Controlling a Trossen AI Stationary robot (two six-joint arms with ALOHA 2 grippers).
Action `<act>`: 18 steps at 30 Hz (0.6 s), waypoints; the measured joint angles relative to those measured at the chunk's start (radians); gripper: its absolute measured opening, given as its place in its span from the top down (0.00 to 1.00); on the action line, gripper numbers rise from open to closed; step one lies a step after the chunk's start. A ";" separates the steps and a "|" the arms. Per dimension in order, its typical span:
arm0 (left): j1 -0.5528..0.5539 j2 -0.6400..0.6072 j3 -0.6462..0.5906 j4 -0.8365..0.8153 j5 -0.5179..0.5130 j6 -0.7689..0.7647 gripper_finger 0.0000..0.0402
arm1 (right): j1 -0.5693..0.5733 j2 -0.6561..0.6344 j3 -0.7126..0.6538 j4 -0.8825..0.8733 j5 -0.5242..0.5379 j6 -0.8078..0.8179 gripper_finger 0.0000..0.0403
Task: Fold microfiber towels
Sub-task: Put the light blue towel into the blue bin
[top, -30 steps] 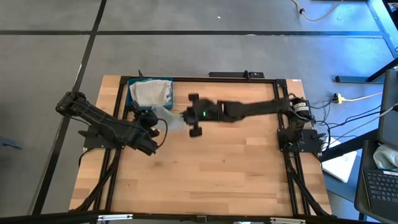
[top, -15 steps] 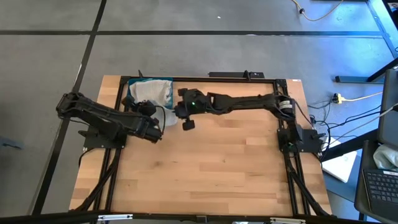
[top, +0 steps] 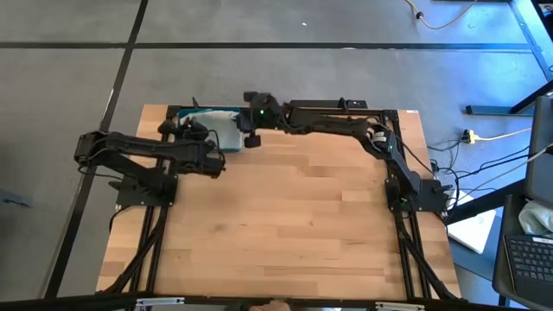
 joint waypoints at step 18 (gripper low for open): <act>0.094 -0.028 0.001 0.007 0.112 0.061 1.00 | -0.043 0.007 0.013 -0.048 -0.210 -0.007 0.97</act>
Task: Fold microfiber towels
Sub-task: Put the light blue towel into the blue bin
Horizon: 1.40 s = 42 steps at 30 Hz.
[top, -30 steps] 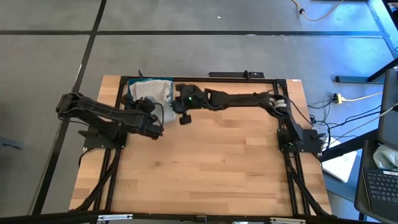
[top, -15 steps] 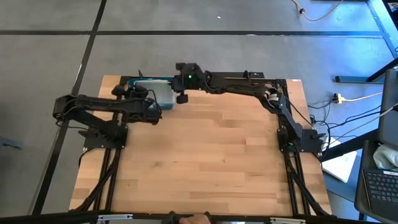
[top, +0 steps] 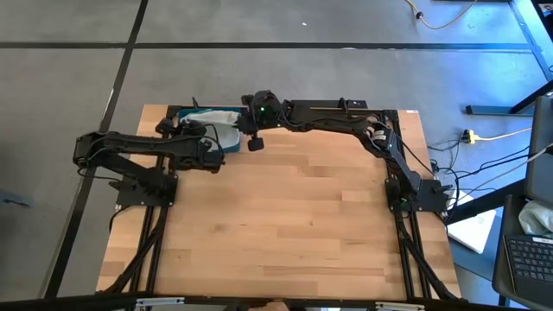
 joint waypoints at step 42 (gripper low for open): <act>0.528 -0.032 0.003 0.626 0.430 0.905 1.00 | -0.037 0.089 0.013 0.054 0.018 -0.024 0.96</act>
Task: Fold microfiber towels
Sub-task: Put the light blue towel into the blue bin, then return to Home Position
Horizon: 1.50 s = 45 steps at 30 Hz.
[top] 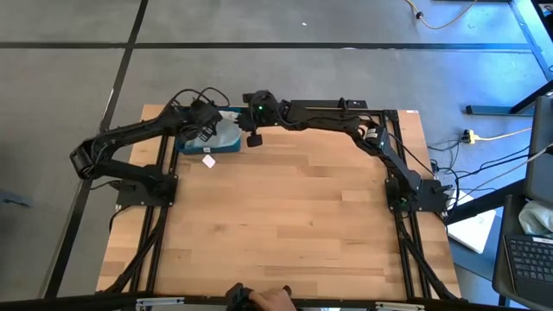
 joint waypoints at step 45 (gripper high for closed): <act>-0.362 -0.156 -0.078 0.416 0.279 0.199 0.71 | 0.034 -0.286 -0.003 -0.523 -0.101 0.201 0.70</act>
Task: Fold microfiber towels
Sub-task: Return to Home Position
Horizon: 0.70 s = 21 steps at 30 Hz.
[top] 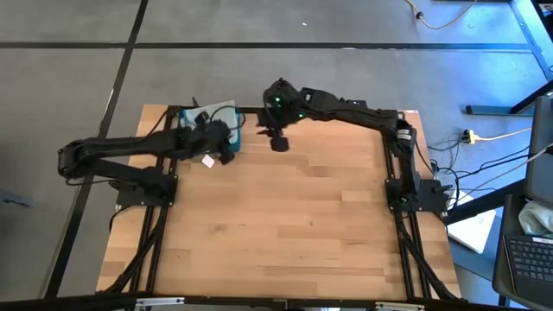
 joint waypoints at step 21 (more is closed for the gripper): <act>-0.560 -0.373 -0.233 0.307 -0.012 -0.146 0.71 | 0.028 -0.595 -0.752 -0.085 0.097 0.533 0.92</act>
